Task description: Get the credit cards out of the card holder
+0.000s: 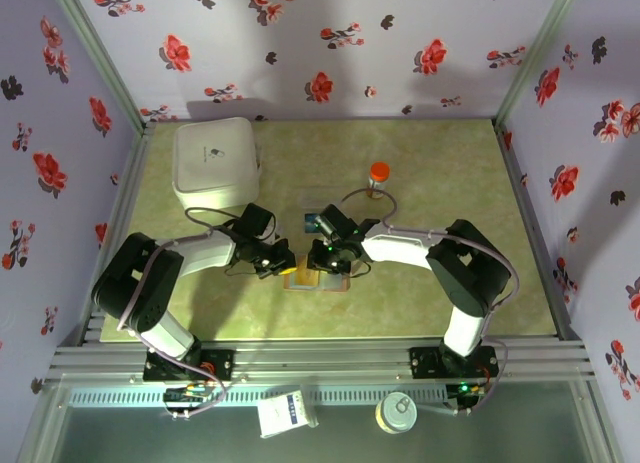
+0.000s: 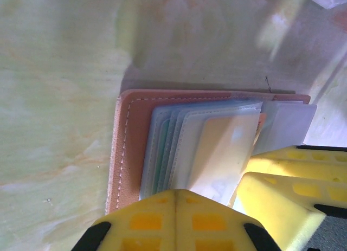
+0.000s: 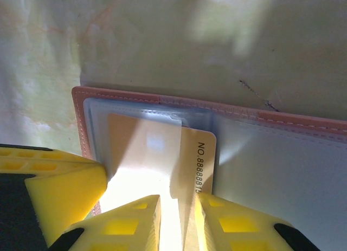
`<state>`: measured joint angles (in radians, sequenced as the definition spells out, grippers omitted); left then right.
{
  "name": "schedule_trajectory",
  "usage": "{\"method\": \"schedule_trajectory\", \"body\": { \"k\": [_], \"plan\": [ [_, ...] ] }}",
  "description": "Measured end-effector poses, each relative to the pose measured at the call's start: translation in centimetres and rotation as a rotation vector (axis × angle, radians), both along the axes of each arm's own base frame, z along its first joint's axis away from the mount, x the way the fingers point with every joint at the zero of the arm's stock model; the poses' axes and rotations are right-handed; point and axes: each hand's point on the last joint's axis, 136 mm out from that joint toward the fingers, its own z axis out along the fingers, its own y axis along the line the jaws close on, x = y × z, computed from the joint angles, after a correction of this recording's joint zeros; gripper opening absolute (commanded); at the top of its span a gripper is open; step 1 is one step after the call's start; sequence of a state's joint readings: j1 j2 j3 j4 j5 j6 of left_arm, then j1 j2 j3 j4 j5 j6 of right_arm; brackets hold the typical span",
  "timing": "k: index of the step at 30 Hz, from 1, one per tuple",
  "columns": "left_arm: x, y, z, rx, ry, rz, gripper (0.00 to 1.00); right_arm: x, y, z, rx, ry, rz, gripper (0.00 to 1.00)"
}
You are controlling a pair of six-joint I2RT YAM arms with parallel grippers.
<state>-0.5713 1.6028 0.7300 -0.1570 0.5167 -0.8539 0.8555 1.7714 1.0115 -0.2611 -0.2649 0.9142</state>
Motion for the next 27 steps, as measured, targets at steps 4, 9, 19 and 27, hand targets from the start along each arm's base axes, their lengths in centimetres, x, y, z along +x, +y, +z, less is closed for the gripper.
{"method": "schedule_trajectory", "body": {
  "k": [4, 9, 19, 27],
  "plan": [
    [-0.1, 0.1, 0.0, 0.005, 0.006, -0.002, 0.0, 0.0, 0.0, 0.0, -0.003, -0.004, 0.004, 0.24],
    [0.0, 0.2, 0.1, 0.024, 0.006, -0.009, 0.0, 0.1, -0.3, 0.1, -0.005, -0.003, -0.002, 0.24],
    [0.5, 0.0, 1.5, 0.017, -0.02, -0.013, 0.0, 0.7, -0.8, 1.3, 0.008, -0.018, -0.021, 0.25],
    [0.6, -1.4, 2.4, 0.002, -0.04, -0.044, 0.0, 0.6, -1.6, 1.4, 0.008, -0.019, -0.034, 0.25]
  ]
}}
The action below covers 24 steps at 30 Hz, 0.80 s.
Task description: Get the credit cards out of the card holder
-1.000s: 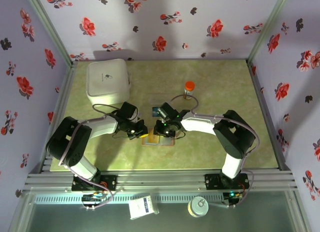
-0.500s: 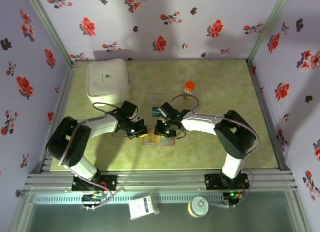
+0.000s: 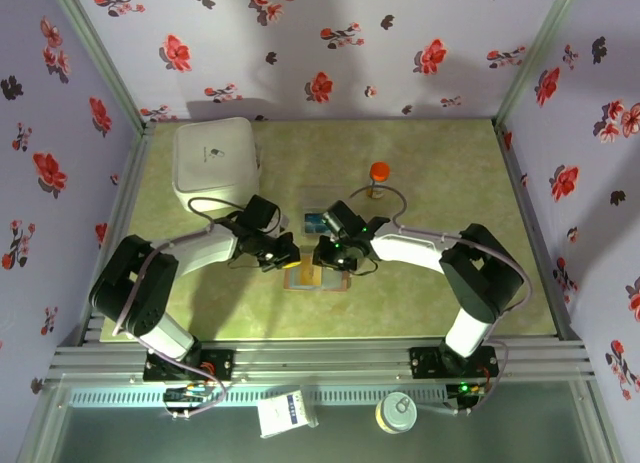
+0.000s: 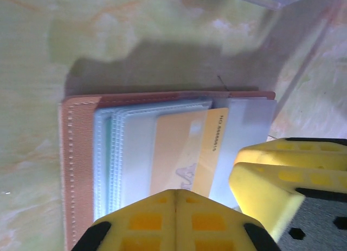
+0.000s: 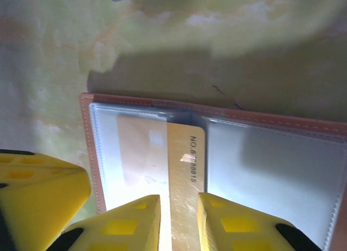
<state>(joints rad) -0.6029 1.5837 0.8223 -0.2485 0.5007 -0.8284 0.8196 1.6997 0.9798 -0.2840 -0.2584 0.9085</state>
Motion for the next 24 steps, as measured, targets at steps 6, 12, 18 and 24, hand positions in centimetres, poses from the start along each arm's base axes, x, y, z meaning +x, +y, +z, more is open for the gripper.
{"method": "schedule_trajectory", "body": {
  "k": [6, 12, 18, 24],
  "plan": [
    [-0.3, -1.0, -0.5, 0.007, 0.011, -0.028, 0.0, -0.3, -0.5, -0.8, -0.005, 0.01, -0.008, 0.25],
    [-0.7, -0.9, -1.5, 0.03, 0.038, -0.032, 0.0, -0.2, -0.5, -1.1, 0.011, 0.014, -0.018, 0.25],
    [-1.0, -0.5, -1.9, 0.048, 0.046, -0.041, 0.0, -0.2, -0.2, -1.0, 0.035, 0.01, -0.015, 0.25],
    [-1.0, -0.2, -2.1, 0.066, 0.043, -0.042, 0.0, -0.1, 0.0, -1.2, 0.051, 0.011, -0.012, 0.24]
  ]
}}
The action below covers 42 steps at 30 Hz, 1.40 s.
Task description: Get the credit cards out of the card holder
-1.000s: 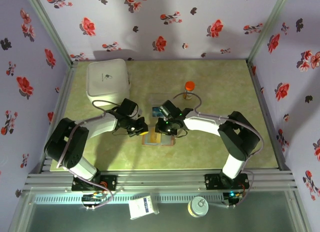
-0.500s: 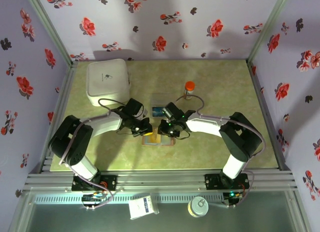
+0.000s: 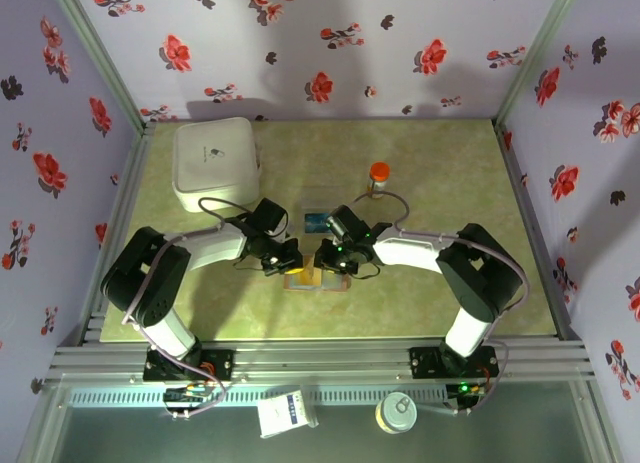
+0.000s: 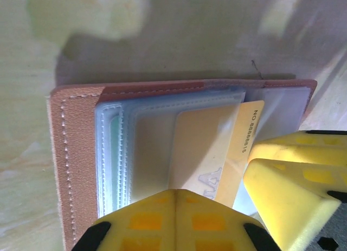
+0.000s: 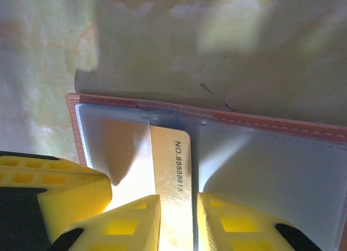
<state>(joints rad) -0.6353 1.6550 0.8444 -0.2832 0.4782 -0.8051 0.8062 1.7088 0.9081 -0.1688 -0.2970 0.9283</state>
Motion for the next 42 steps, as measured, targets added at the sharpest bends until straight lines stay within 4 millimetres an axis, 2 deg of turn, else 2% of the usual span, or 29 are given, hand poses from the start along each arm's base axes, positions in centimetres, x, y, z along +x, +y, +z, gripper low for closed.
{"method": "schedule_trajectory", "body": {
  "k": [21, 26, 42],
  "plan": [
    [-0.11, 0.25, -0.29, 0.015, 0.008, 0.003, 0.0, -0.11, 0.56, -0.7, 0.065, 0.028, -0.017, 0.17],
    [-0.15, 0.28, -0.31, 0.016, 0.01, 0.003, 0.0, -0.12, 0.62, -0.77, 0.086, 0.031, -0.021, 0.2],
    [-0.18, 0.28, -0.32, 0.017, 0.011, 0.003, 0.0, -0.05, 0.88, -0.72, 0.126, 0.032, -0.028, 0.22]
  ]
}}
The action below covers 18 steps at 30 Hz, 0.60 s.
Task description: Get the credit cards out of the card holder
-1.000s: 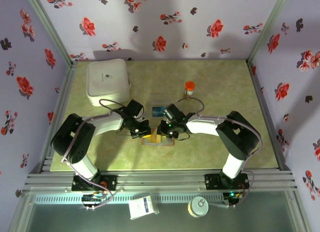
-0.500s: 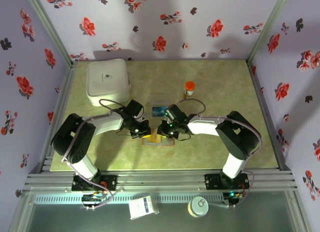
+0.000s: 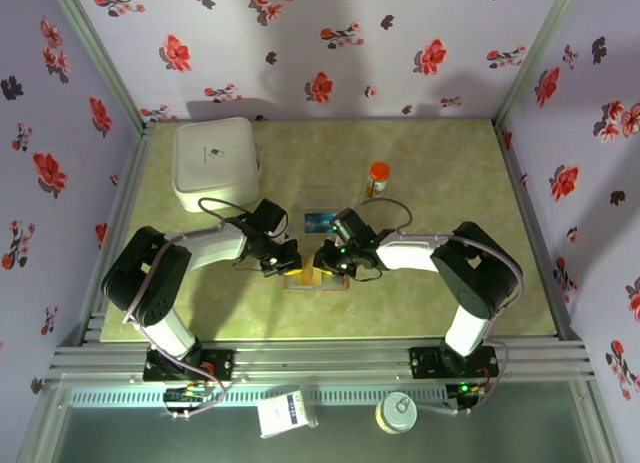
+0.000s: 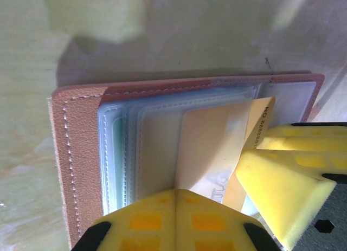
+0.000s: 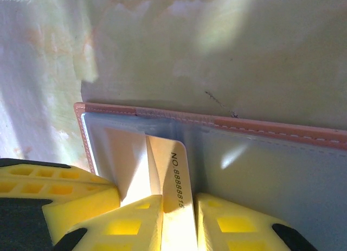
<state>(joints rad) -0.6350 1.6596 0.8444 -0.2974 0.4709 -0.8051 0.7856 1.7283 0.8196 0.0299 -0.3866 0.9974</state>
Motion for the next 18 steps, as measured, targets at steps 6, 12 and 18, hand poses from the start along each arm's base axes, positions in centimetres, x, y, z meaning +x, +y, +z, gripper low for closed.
{"method": "schedule_trajectory", "body": {
  "k": [6, 12, 18],
  "plan": [
    [0.0, 0.1, -0.1, 0.005, 0.001, 0.001, 0.0, 0.0, -0.1, -0.1, 0.001, 0.003, -0.005, 0.15],
    [0.0, 0.1, -0.1, 0.008, 0.0, 0.002, 0.0, 0.0, -0.2, 0.6, 0.011, -0.009, -0.008, 0.12],
    [0.0, 0.1, -0.1, 0.007, -0.001, 0.002, 0.0, 0.3, -0.5, 1.7, 0.018, -0.041, -0.017, 0.11]
  ]
}}
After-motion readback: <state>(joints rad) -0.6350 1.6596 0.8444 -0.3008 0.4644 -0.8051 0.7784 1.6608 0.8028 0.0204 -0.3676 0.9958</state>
